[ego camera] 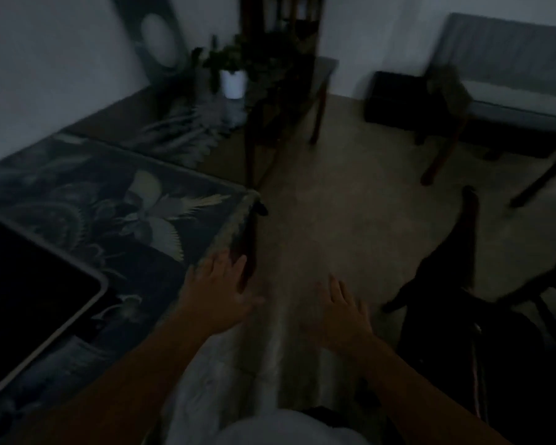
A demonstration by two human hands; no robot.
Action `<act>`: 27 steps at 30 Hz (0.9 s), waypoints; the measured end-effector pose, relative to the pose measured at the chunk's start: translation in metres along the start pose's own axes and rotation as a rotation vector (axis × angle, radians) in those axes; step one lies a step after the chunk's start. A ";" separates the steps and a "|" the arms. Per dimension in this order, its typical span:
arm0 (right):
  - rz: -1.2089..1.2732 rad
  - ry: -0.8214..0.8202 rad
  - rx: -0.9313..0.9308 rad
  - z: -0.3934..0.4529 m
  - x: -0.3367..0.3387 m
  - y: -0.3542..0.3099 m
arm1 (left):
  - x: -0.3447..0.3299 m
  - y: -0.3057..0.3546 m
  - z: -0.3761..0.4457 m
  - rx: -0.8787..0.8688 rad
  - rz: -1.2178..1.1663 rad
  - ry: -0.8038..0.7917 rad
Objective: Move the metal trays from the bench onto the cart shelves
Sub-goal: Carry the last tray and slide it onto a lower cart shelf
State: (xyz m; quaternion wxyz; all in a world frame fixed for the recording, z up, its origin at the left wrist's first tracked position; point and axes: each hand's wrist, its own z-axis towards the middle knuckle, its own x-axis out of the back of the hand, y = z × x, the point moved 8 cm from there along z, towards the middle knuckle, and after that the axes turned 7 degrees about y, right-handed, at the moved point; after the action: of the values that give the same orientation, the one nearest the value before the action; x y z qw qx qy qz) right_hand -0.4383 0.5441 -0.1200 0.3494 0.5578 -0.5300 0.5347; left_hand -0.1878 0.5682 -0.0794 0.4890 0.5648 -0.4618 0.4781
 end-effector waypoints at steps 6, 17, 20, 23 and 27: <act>-0.083 -0.071 0.620 0.095 0.006 -0.177 | 0.004 -0.135 -0.075 0.533 -0.048 -0.044; -0.274 -0.285 1.168 0.030 -0.069 -0.423 | -0.020 -0.243 -0.278 1.193 -0.154 -0.002; -0.321 -0.300 1.190 0.025 -0.083 -0.451 | -0.021 -0.270 -0.278 1.200 -0.149 -0.018; -0.359 -0.307 1.199 0.026 -0.096 -0.471 | -0.027 -0.296 -0.275 1.173 -0.151 -0.062; -0.324 -0.421 1.145 0.036 -0.119 -0.488 | -0.038 -0.333 -0.270 1.170 -0.183 -0.089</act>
State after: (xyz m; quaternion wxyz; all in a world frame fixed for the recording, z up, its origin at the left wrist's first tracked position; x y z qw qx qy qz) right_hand 0.0569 0.6298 -0.1552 -0.0395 0.8228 -0.1260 0.5527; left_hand 0.1130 0.8705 -0.1368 0.1159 0.7973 -0.0911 0.5853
